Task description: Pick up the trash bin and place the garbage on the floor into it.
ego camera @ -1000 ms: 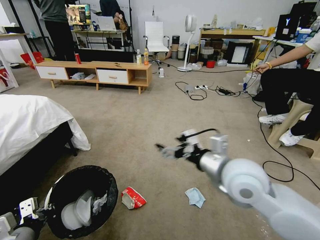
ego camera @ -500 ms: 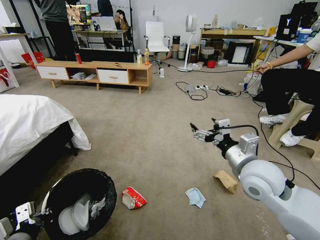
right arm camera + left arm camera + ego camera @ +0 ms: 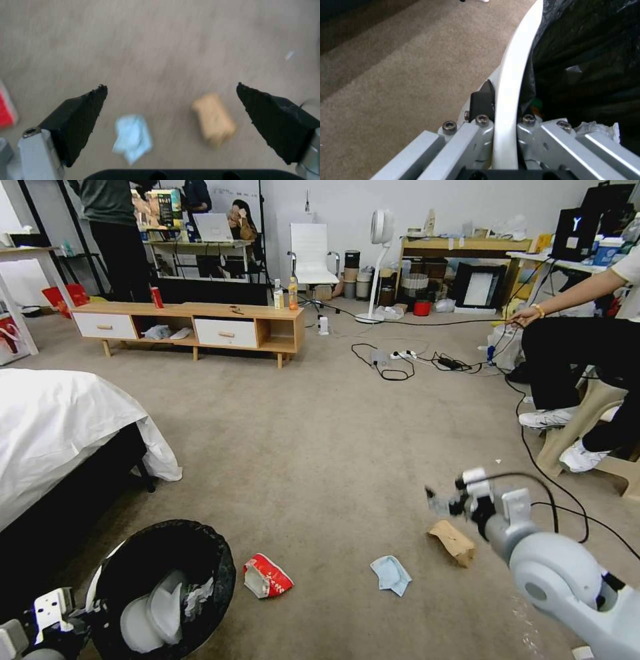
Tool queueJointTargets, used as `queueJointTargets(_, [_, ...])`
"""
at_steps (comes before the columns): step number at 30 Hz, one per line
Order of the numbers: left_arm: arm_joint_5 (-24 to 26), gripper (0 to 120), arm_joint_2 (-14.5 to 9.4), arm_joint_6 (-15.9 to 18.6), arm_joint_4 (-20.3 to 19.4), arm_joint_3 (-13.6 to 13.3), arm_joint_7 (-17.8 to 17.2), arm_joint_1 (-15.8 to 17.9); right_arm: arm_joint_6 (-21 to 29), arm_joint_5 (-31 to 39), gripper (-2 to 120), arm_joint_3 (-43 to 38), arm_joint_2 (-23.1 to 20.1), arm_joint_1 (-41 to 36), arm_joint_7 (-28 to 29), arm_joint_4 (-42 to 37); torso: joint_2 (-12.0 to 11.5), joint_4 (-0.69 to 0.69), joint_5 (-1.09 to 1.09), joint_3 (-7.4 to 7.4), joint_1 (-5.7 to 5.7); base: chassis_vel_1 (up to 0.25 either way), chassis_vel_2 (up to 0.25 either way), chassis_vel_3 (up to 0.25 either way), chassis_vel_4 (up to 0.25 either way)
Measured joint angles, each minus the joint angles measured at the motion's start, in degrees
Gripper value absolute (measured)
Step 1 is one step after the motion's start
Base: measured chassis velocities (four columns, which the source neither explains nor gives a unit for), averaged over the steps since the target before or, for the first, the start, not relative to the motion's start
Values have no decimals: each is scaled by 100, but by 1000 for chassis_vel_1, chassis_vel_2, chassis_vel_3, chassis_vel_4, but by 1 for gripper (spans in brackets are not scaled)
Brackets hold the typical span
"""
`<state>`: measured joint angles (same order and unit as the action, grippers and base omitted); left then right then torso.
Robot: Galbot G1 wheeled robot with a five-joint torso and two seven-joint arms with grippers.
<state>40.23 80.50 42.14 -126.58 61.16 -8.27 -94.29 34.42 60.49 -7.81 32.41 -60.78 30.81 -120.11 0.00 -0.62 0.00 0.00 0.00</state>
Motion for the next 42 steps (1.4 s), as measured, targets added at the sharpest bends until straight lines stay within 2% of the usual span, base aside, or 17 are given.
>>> queueJointTargets(7, [-25, 2, 6, 0, 65, -47, 29, 23, 628, 697, 99, 402, 296, -131, 166, 153, 0, -1, -1, 0, 0, 0, 0, 0, 0])
queueJointTargets(14, [-89, 2, 41, 0, 80, -89, 68, 23, 771, 1143, 98, 571, 670, 1, 188, 552, 0, 0, -2, 0, 0, 0, 0, 0, 0])
queueJointTargets(27, [-187, 2, 94, 0, 152, -150, 101, 17, 806, 566, 98, 688, 1211, 194, -158, 1682, 0, 0, 0, 0, 0, 0, 0, 0, 0])
queueJointTargets(42, [-285, 2, 154, 0, 186, -168, 116, 12, 651, 135, 98, 805, 1710, 456, -381, 2571, 0, -1, -1, 0, 0, 0, 0, 0, 0])
